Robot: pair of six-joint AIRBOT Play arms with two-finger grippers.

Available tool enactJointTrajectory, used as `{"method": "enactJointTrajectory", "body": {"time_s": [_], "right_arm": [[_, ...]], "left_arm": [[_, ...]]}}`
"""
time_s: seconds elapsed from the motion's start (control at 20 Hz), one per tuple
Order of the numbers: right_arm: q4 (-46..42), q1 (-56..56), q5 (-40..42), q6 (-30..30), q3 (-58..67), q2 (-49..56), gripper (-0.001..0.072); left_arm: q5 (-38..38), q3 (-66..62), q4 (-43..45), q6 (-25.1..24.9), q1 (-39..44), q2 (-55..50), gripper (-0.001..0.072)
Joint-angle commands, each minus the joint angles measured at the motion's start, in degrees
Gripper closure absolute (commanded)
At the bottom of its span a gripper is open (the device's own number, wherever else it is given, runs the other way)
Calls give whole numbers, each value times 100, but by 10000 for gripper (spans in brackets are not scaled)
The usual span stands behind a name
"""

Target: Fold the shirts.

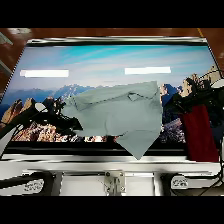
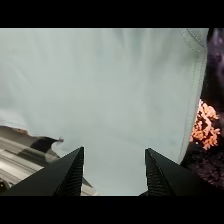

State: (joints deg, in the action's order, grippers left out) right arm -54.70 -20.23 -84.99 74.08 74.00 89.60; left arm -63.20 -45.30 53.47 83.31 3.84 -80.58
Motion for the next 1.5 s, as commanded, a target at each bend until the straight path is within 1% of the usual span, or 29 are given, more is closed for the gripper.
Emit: {"method": "enactJointTrajectory", "body": {"time_s": [0.0,0.05,0.1,0.15,0.2,0.25,0.3,0.35,0.45,0.55,0.6,0.7,0.85,1.0,1.1,1.15,1.2,1.25,1.35,1.45], "right_arm": [[11,0,24,109,-4,-2,196],[-33,0,0,188,-4,-2,196],[-157,0,-31,267,-4,-2,196],[-431,0,-90,334,-4,-2,196],[-804,-2,-192,385,-4,-2,196],[-1161,-2,-313,411,-33,-2,195],[-1460,-9,-444,411,-118,-2,155],[-1615,-37,-533,400,-275,-2,73],[-1386,-125,-487,302,-811,-2,73],[-671,-192,-245,-13,-1353,-2,73],[-455,-192,-101,-118,-1585,-2,73],[-439,-168,328,7,-1950,-2,73],[-345,39,796,11,-2389,-2,74],[-328,494,1338,26,-2634,-2,80],[-299,793,1773,140,-2638,-7,273],[-262,905,1965,190,-2632,-9,421],[-214,968,2059,190,-2599,-9,609],[-140,981,2022,190,-2509,-11,657],[166,973,1703,-221,-2277,-203,658],[238,975,1432,-514,-1886,-699,659]], "left_arm": [[590,11,2,243,420,-146,52],[695,11,2,354,560,-223,53],[730,11,4,378,680,-293,168],[728,11,7,376,728,-323,475],[726,9,7,369,728,-308,643],[726,7,11,323,702,-262,671],[710,-4,11,308,654,-208,671],[710,-4,11,306,597,-122,671],[710,-4,11,282,474,133,672],[710,-4,13,216,407,400,672],[686,-4,11,122,398,531,671],[619,-2,15,-35,393,728,671],[621,-4,13,-35,393,791,672],[627,-4,15,-39,391,791,672],[627,-4,81,-39,391,793,672],[627,-7,125,-42,391,793,672],[621,-33,229,-39,380,793,671],[621,-87,396,-37,361,817,672],[577,-341,872,-11,269,966,673],[433,-798,1119,-13,133,1252,673]]}}
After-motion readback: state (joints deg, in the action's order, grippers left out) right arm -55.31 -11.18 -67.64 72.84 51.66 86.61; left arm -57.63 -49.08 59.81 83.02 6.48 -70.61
